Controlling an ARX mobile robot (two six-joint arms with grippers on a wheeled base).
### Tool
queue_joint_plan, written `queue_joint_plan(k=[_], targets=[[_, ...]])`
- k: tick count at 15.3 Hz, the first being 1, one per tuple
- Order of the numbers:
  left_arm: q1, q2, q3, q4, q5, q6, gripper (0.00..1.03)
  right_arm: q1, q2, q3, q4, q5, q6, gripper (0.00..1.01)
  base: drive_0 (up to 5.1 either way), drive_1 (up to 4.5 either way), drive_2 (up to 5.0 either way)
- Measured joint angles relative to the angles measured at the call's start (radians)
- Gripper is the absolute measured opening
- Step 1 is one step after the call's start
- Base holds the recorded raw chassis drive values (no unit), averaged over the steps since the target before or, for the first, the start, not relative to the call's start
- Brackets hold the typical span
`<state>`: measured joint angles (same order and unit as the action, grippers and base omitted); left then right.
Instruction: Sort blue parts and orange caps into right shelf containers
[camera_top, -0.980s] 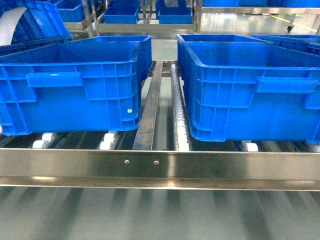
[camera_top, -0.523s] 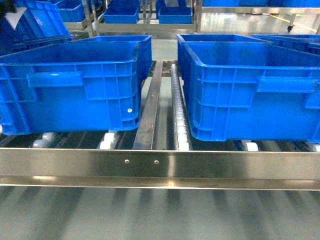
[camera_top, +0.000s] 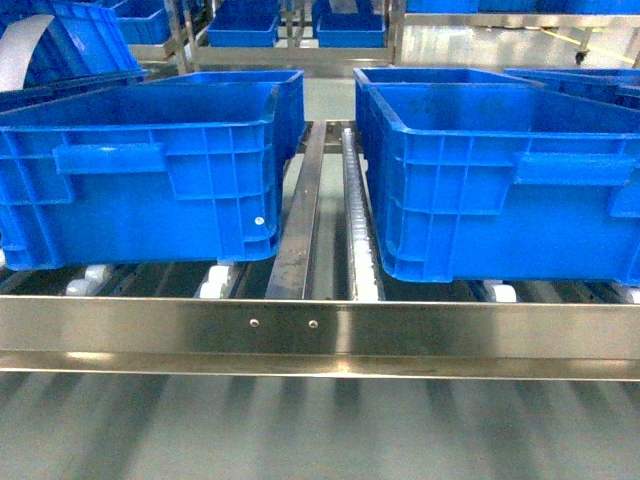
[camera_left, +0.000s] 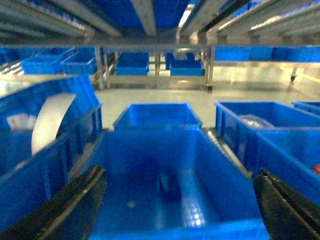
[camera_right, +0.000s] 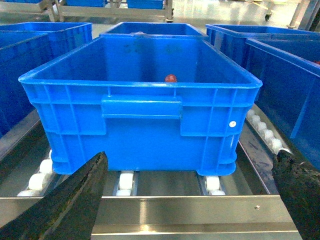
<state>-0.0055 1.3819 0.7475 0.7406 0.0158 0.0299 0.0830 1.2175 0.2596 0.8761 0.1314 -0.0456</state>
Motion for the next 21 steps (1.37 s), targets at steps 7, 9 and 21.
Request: queue_joint_plan(k=[7,9,21], targets=[[0.005,-0.216,-0.405,0.104,-0.016,-0.024,0.12,-0.088,-0.156,-0.179,0.083,-0.131,0.032,0.26,0.0,0.0,0.0],[0.006,-0.266,-0.497,0.09,-0.017,-0.028,0.02,-0.088,-0.268,-0.211,0.008,-0.131,0.033,0.01,0.0,0.0,0.0],[0.006,-0.699,-0.732,-0.103,-0.016,-0.028,0.02,-0.088,-0.811,-0.248,-0.469,-0.131,0.038,0.02,0.0,0.0,0.0]])
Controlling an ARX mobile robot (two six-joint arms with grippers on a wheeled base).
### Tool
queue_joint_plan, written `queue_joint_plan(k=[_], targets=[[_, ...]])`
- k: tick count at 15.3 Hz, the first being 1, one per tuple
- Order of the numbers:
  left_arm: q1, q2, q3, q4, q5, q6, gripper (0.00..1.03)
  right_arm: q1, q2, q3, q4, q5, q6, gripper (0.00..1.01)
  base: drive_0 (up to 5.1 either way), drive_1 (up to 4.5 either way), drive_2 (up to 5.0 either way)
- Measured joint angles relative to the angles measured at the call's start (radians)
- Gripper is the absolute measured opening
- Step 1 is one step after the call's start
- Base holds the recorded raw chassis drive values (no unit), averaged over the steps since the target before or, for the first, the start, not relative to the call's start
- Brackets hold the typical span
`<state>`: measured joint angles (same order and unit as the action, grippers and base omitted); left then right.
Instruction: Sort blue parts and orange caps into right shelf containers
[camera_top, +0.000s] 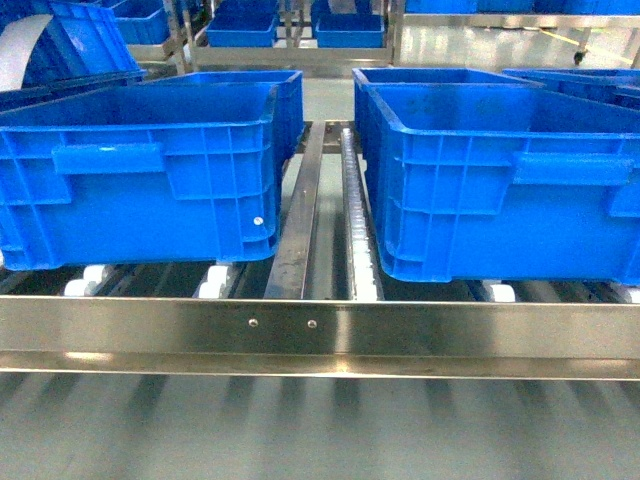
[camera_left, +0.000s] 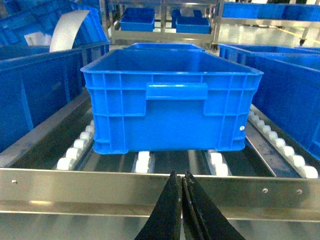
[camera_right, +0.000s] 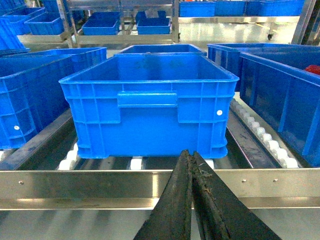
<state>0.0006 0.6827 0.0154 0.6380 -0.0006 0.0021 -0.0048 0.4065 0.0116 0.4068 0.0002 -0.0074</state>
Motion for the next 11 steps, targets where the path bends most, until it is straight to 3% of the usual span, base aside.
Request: queue_joint_plan(k=[9,10,11], targets=[[0.0,-0.381,-0.001,-0.333,0.0,0.0,0.02,0.0,-0.226,0.0,-0.227,0.0,0.0,0.02,0.0,0.0,0.0],[0.0,-0.409,-0.001,-0.362,0.0,0.0,0.02,0.0,-0.26,0.0,-0.274,0.0,0.0,0.02,0.0,0.0,0.0],[0.0,-0.429,-0.001,-0.386,-0.002,0.0,0.02,0.0,-0.368,0.0,-0.417,0.0,0.0,0.02,0.0,0.0,0.0]])
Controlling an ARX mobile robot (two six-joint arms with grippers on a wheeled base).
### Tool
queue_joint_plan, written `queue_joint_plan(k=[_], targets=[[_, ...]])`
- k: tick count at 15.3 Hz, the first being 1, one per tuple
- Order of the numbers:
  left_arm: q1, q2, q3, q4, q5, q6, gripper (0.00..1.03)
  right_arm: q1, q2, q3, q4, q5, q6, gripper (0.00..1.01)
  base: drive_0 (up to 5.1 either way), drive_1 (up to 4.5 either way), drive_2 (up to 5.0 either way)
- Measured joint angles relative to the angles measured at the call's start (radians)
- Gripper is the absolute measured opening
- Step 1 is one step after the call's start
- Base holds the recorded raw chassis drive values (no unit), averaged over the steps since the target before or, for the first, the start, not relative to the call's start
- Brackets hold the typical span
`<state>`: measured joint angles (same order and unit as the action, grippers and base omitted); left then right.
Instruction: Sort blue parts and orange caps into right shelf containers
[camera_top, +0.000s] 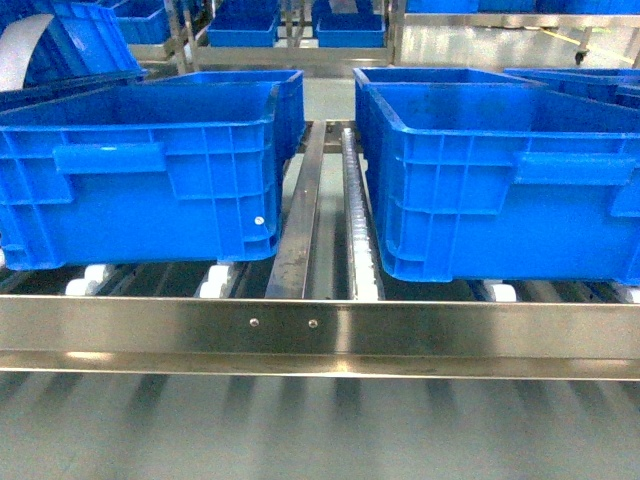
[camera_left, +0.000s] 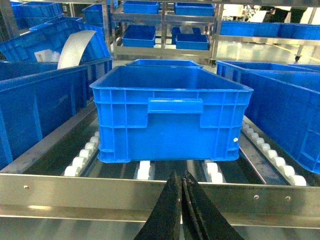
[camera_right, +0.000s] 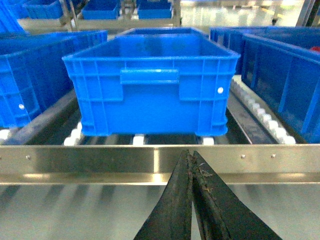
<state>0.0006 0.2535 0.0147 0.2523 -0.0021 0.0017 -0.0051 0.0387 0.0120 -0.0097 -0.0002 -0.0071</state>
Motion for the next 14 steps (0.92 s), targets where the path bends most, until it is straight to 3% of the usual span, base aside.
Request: queue_joint_plan(k=[5,8,14], targets=[[0.0,-0.08,0.0,-0.077,0.002,0.0,0.02,0.0,-0.034,0.0,0.003,0.0,0.003,0.02,0.0,0.0,0.0],[0.0,-0.229,0.001,-0.267,0.0,0.0,0.02,0.0,-0.034,0.0,0.004,0.0,0.004,0.02,0.0,0.0,0.0],[0.0,-0.243,0.0,-0.257,0.002,0.0,0.02,0.0,-0.034,0.0,0.006,0.002,0.004,0.02,0.0,0.0,0.0]])
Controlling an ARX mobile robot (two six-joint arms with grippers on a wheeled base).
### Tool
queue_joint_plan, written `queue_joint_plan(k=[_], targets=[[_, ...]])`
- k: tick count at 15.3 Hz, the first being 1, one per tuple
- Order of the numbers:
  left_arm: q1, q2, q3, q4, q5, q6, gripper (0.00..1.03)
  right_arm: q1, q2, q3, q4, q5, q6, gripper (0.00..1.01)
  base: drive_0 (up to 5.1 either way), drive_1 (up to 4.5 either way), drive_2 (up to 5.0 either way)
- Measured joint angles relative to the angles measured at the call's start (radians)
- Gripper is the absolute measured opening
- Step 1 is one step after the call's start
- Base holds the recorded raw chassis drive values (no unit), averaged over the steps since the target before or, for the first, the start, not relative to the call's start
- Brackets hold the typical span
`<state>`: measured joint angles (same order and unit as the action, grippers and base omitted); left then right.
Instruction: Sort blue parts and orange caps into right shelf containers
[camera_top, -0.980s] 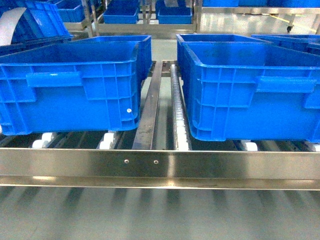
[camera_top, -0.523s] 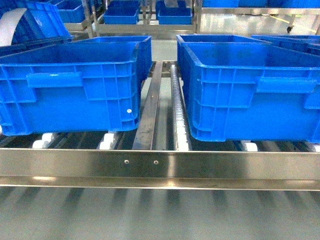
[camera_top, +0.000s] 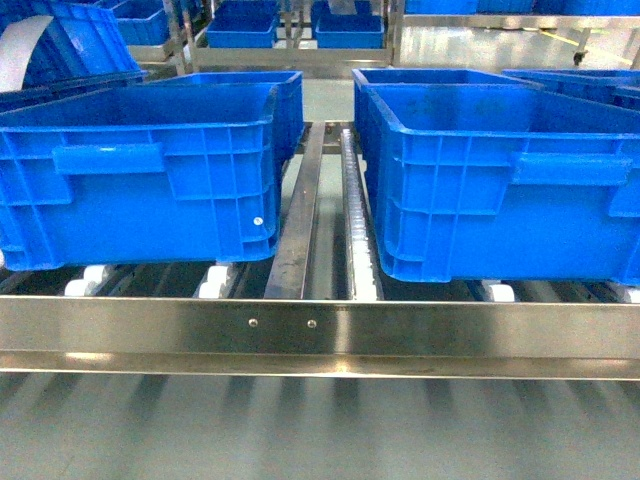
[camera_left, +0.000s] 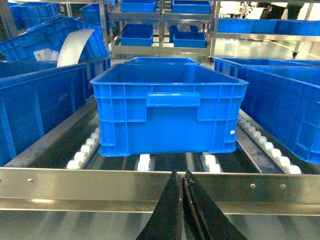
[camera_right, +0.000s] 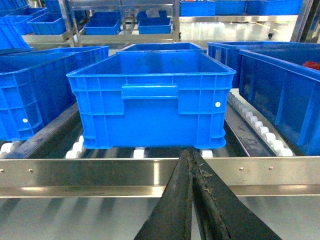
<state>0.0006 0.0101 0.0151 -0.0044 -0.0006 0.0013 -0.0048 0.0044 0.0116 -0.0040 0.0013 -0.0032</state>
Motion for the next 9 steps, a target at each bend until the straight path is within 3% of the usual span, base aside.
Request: queue_joint_plan(k=[2,3,9], targets=[[0.0,0.0,0.0,0.0,0.0,-0.001,0.04,0.0,0.0,0.0,0.0,0.0,0.0,0.02,0.0,0.0,0.0],[0.0,0.0,0.0,0.0,0.0,-0.001,0.16,0.0,0.0,0.0,0.0,0.0,0.0,0.08,0.0,0.0,0.0],[0.0,0.0,0.0,0.0,0.0,-0.001,0.96,0.0,0.0,0.0,0.0,0.0,0.0,0.88,0.0,0.0,0.0]])
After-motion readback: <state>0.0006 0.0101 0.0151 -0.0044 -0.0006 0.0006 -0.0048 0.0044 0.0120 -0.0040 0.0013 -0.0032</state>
